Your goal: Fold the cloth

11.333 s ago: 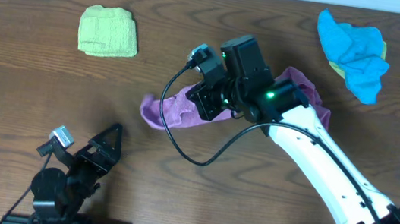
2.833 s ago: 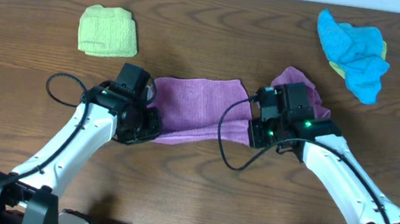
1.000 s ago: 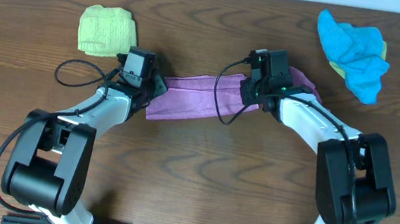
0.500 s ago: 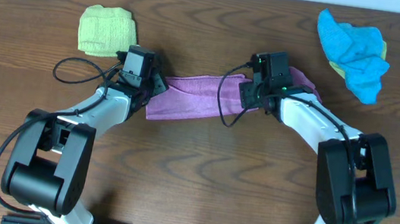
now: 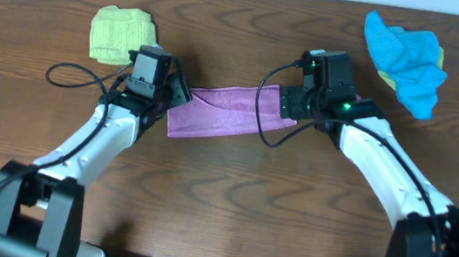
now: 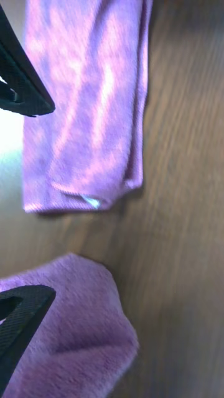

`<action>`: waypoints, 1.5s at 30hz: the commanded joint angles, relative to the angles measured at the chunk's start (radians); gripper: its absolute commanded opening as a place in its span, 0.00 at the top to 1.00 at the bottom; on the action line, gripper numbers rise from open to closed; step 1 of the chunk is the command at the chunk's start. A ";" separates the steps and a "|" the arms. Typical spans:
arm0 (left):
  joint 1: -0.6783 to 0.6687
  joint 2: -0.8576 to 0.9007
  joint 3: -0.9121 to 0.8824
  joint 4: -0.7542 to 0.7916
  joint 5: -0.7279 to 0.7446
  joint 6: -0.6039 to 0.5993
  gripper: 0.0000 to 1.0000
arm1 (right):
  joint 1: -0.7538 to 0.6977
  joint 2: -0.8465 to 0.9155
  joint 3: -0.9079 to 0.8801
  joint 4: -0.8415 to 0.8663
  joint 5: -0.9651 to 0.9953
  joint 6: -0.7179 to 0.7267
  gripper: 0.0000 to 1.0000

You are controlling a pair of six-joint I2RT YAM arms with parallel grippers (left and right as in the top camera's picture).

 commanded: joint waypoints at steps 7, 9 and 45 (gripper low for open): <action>0.002 -0.003 0.023 -0.011 0.035 -0.018 0.83 | -0.061 -0.017 0.013 -0.073 -0.280 0.171 0.06; -0.008 0.020 0.023 -0.009 0.035 -0.017 0.94 | -0.086 -0.006 0.013 -0.073 -0.315 0.191 0.05; -0.068 0.285 0.023 0.074 0.039 -0.042 0.95 | -0.142 0.200 -0.096 0.060 -0.457 0.283 0.05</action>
